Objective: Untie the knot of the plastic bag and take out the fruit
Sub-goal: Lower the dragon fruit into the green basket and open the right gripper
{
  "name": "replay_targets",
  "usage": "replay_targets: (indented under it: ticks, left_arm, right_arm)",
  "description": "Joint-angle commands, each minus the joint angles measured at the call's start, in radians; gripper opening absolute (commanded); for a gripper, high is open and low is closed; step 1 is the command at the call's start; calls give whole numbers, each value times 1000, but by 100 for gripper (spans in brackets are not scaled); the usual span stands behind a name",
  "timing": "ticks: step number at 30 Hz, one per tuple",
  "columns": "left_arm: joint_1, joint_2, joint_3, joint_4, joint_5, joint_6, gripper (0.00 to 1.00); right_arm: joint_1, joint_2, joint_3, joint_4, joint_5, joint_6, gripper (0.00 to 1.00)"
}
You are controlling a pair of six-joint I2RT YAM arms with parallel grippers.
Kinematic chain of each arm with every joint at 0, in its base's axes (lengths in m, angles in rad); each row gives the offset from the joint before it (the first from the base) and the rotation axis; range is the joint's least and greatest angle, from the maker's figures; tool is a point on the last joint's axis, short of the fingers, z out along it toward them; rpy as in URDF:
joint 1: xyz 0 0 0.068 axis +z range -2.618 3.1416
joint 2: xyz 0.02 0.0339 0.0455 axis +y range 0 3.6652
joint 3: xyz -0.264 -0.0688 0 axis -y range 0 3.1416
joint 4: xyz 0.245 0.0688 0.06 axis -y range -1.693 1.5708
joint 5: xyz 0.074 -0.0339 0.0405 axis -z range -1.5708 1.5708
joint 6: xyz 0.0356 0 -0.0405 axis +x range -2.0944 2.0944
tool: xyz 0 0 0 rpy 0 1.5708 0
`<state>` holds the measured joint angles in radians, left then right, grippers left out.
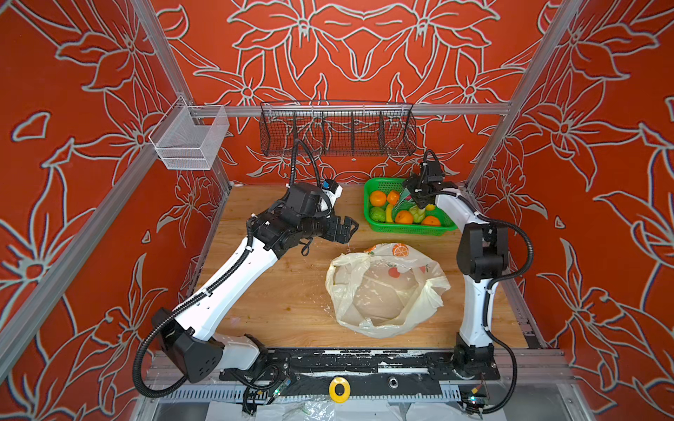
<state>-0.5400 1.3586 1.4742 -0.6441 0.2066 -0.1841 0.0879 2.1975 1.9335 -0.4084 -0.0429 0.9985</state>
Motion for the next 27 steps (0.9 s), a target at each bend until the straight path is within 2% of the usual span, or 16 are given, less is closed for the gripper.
replay_targets:
  ticks: [1,9,13,20,24,27]
  left_arm:
    - [9,-14,-9,15,-10,-11,98]
    - [14,-30,-30,37,-17,-31,98]
    - [15,-39,-46,55,-15,-42,98]
    - [18,-42,-73,84,-2,-63,98]
    - [25,-53,-83,102,-2,-80,98]
    - [33,-69,-101,123,-14,-96,98]
  right_arm:
    - [-10,49,88,-62,-16,-9,72]
    - [-12,79,110,-78,-35,-28,80]
    - [-11,65,132,-115,-22,-78,89]
    - [-29,-16,110,-131,-43,-119,96]
    - [-49,-88,63,-106,-67,-135,97]
    - [-51,-162,36,-110,-55,-200,97]
